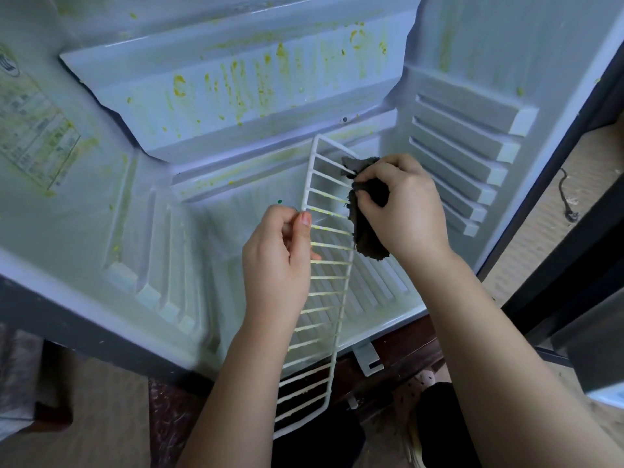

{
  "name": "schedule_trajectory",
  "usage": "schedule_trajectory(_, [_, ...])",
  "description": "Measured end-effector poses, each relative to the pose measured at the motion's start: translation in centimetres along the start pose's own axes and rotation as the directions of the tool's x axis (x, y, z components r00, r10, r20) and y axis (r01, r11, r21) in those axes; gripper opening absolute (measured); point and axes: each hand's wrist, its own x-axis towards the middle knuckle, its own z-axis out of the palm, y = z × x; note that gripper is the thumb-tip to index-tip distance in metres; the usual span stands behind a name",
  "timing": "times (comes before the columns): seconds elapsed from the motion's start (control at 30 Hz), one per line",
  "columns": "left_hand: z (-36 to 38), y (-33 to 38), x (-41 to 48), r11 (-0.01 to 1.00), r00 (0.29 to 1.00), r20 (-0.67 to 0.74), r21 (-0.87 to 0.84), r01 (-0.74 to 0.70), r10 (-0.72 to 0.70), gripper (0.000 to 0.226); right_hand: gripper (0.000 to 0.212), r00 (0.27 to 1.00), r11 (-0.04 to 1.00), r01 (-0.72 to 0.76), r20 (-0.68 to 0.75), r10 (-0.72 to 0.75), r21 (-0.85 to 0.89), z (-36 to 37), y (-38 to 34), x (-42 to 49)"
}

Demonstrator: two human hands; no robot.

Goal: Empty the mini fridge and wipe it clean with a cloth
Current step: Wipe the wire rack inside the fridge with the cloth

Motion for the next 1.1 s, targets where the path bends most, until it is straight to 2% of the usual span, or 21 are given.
schedule_trajectory(0.1, [-0.3, -0.3, 0.3, 1.000, 0.999, -0.041, 0.003, 0.021, -0.021, 0.020, 0.018, 0.996, 0.993, -0.092, -0.015, 0.091, -0.076, -0.6, 0.3, 0.1])
schedule_trajectory(0.17, [-0.7, -0.6, 0.7, 0.998, 0.995, -0.083, -0.038, 0.056, -0.059, 0.022, 0.019, 0.990, 0.989, -0.130, -0.061, 0.127, -0.063, -1.3, 0.3, 0.3])
schedule_trajectory(0.33, [-1.2, -0.4, 1.1, 0.980, 0.987, -0.078, -0.153, 0.128, -0.141, 0.025, 0.017, 0.982, 0.996, -0.036, -0.182, 0.051, 0.083, -2.3, -1.2, 0.7])
schedule_trajectory(0.43, [-1.0, 0.4, 1.4, 0.970, 0.982, -0.114, -0.210, 0.123, -0.149, 0.024, 0.015, 0.973, 0.983, 0.010, -0.230, 0.032, 0.181, -2.6, -1.8, 0.8])
schedule_trajectory(0.6, [-0.6, 1.7, 2.6, 0.913, 0.951, -0.223, -0.391, 0.113, -0.213, 0.020, 0.020, 0.973, 0.938, 0.034, -0.224, 0.047, 0.344, -3.2, -3.7, 0.6])
schedule_trajectory(0.7, [0.0, 2.2, 3.8, 0.873, 0.922, -0.295, -0.482, 0.082, -0.249, 0.018, 0.031, 0.970, 0.900, 0.060, -0.239, 0.050, 0.432, -3.6, -4.7, 0.6])
schedule_trajectory(0.8, [1.1, 1.8, 4.5, 0.850, 0.907, -0.330, -0.524, 0.056, -0.263, 0.018, 0.047, 0.972, 0.849, 0.014, -0.205, 0.112, 0.528, -3.4, -4.4, 0.5])
schedule_trajectory(0.9, [2.1, 0.7, 4.5, 0.846, 0.898, -0.332, -0.527, 0.078, -0.289, 0.018, 0.053, 0.976, 0.847, -0.057, -0.148, 0.158, 0.528, -2.8, -3.7, 0.7])
schedule_trajectory(1.0, [2.6, -0.1, 4.9, 0.836, 0.890, -0.335, -0.542, 0.087, -0.309, 0.018, 0.050, 0.976, 0.855, -0.114, -0.103, 0.192, 0.507, -2.2, -3.1, 0.6])
schedule_trajectory(1.1, [2.8, -0.4, 5.4, 0.840, 0.896, -0.328, -0.537, 0.083, -0.298, 0.019, 0.034, 0.972, 0.870, -0.155, -0.083, 0.218, 0.468, -1.8, -2.9, 0.4])
